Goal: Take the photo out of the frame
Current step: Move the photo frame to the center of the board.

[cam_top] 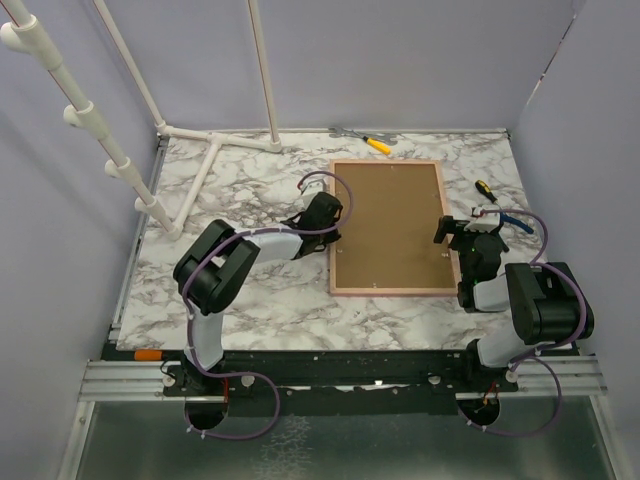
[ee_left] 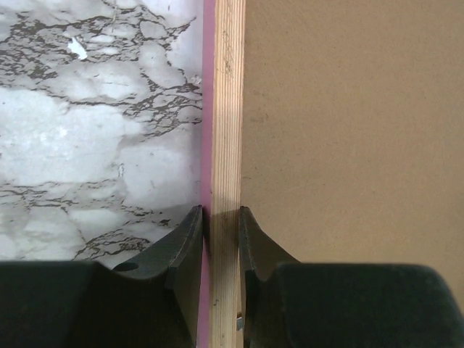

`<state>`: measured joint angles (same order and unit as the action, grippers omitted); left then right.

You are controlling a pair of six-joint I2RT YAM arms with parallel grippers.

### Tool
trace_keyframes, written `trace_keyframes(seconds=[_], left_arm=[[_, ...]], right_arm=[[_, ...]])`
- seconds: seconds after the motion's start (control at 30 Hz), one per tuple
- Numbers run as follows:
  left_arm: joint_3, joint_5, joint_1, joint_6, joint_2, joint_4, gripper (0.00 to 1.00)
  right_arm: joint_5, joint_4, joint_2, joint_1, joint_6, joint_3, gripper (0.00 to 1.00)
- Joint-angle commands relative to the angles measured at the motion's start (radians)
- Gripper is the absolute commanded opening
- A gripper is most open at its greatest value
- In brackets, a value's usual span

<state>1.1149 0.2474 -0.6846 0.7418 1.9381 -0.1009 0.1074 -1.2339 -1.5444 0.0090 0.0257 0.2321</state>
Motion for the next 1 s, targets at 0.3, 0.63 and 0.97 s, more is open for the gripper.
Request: trace_keyframes(seconds=[0.3, 0.63, 0.97], left_arm=[[-0.05, -0.004, 0.005, -0.016, -0.058, 0.047, 0.18], [-0.08, -0.048, 0.01, -0.018, -0.097, 0.006, 0.24], [-0.078, -0.052, 0.012, -0.024, -0.1, 0.005, 0.24]], right_arm=[[0.019, -0.032, -0.006, -0.004, 0.002, 0.004, 1.0], [0.053, 0.559, 0.25, -0.004, 0.076, 0.207, 1.0], [0.196, 1.04, 0.266, -0.004, 0.363, 0.39, 1.0]])
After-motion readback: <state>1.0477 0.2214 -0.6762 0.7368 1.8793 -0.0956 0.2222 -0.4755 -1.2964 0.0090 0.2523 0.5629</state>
